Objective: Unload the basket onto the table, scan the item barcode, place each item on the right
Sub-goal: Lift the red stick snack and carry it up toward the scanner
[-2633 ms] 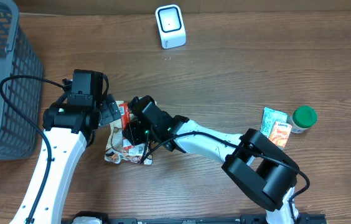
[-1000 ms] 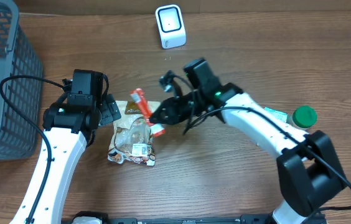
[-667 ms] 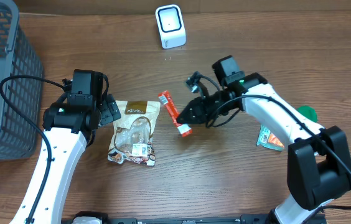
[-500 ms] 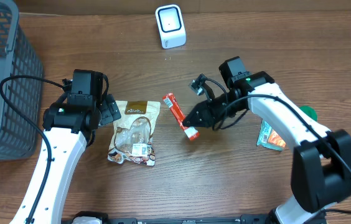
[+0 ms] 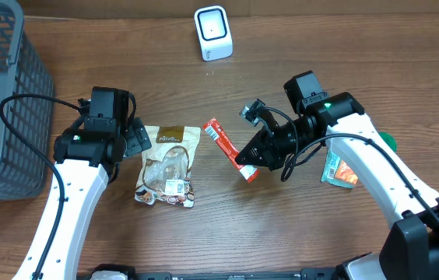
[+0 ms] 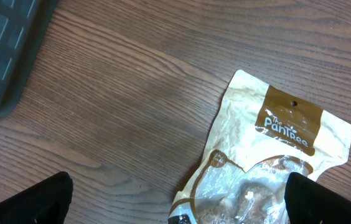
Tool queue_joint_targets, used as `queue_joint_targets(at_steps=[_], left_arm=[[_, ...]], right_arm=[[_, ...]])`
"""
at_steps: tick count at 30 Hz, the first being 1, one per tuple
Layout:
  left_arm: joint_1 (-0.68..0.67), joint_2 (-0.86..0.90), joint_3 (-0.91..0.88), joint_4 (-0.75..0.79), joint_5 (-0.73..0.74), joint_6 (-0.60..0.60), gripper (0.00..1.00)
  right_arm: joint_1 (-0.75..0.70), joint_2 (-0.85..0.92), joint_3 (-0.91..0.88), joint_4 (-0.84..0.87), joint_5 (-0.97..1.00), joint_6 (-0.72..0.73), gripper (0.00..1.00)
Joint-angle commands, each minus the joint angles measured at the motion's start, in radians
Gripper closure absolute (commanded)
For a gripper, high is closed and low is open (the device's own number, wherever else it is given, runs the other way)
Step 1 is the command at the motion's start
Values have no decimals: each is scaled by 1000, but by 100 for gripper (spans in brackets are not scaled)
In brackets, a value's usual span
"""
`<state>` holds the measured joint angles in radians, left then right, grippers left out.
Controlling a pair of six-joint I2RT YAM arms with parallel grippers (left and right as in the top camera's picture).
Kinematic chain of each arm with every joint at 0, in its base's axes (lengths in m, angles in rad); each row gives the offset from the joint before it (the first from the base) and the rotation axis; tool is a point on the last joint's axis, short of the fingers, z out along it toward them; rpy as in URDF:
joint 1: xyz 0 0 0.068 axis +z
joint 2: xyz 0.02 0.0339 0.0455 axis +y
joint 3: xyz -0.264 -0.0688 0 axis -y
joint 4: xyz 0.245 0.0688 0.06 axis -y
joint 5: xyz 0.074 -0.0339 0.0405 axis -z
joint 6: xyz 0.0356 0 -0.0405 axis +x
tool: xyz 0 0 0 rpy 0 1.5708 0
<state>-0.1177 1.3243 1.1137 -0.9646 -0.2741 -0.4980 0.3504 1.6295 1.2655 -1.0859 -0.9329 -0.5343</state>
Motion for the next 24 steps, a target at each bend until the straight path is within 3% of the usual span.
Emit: queue_joint_targets(at_steps=[1, 24], left_arm=[[0, -4, 16, 1, -13, 4, 0], [0, -4, 16, 0, -13, 4, 0]], right_arm=[[2, -25, 0, 0, 16, -24, 96], [2, -25, -1, 3, 148, -16, 96]])
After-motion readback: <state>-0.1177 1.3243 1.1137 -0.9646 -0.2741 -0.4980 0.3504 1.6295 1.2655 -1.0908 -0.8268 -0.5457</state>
